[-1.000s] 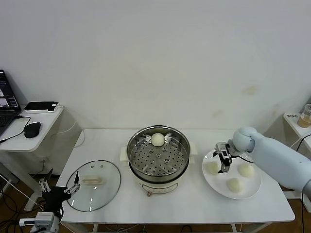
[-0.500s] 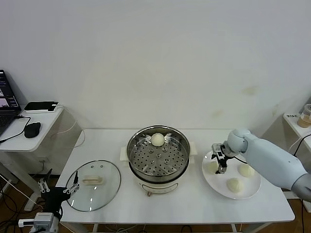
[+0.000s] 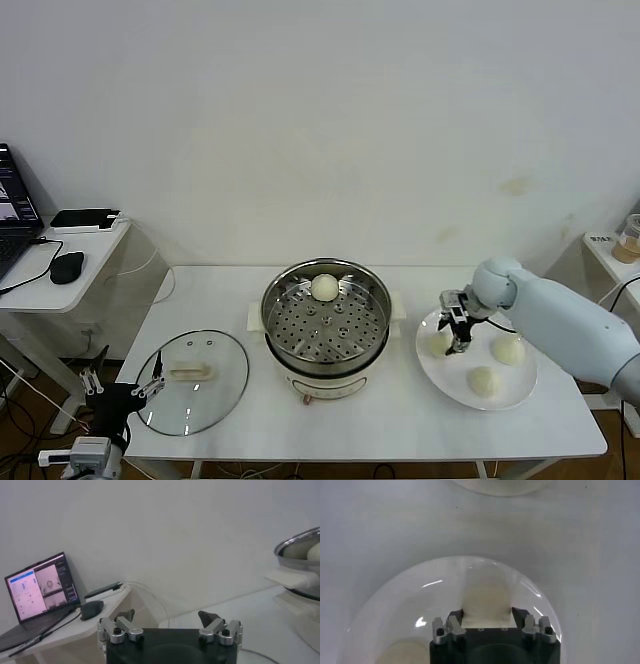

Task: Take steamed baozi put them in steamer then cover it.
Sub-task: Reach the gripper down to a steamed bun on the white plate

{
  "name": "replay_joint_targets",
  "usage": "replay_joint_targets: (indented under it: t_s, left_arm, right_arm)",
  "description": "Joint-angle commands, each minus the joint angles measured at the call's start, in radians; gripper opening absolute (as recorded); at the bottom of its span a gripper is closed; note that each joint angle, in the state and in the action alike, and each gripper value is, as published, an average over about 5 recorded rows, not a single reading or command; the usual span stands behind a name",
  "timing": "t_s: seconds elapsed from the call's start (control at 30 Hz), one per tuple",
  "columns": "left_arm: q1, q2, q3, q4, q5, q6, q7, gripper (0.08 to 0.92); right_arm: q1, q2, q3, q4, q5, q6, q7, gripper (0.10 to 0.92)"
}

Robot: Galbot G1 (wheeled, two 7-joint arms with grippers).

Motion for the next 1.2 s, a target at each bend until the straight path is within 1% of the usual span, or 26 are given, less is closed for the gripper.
replay_joint_targets:
  t_s: [0.03, 0.3, 0.43, 0.5, 0.6, 0.73, 0.9, 1.2]
  left_arm:
    - [-0.001, 0.005, 0.004, -0.003, -0.002, 0.001, 0.001, 0.823]
    - [-0.012, 0.014, 0.014, -0.004, -0.006, 0.001, 0.001, 0.823]
    - [-0.017, 0.01, 0.025, -0.003, -0.004, 0.001, 0.001, 0.823]
    - [-0.018, 0.008, 0.029, -0.005, -0.004, 0.001, 0.001, 0.823]
    - [-0.02, 0.009, 0.031, -0.006, -0.003, 0.002, 0.001, 0.823]
    - [-0.02, 0.009, 0.029, -0.004, -0.002, 0.003, 0.001, 0.823]
    - [-0.017, 0.004, 0.026, -0.004, 0.0, 0.003, 0.002, 0.823]
    - [-0.009, -0.006, 0.009, -0.004, 0.0, 0.002, 0.002, 0.823]
  right_arm:
    - [0.153, -0.079, -0.056, 0.064, 0.066, -0.005, -0.047, 0.644]
    - [0.336, -0.14, -0.15, 0.131, 0.183, -0.022, -0.062, 0.649]
    - [0.326, -0.161, -0.156, 0.167, 0.199, -0.038, -0.04, 0.701]
    - [0.292, -0.174, -0.157, 0.177, 0.181, -0.036, -0.038, 0.755]
    - [0.222, -0.188, -0.146, 0.174, 0.134, -0.018, -0.044, 0.808]
    - [0.116, -0.182, -0.096, 0.147, 0.085, 0.007, -0.041, 0.821]
    - [0.008, -0.131, -0.038, 0.116, 0.055, 0.018, -0.024, 0.823]
    - [-0.058, -0.015, -0.003, 0.047, -0.001, 0.035, -0.008, 0.823]
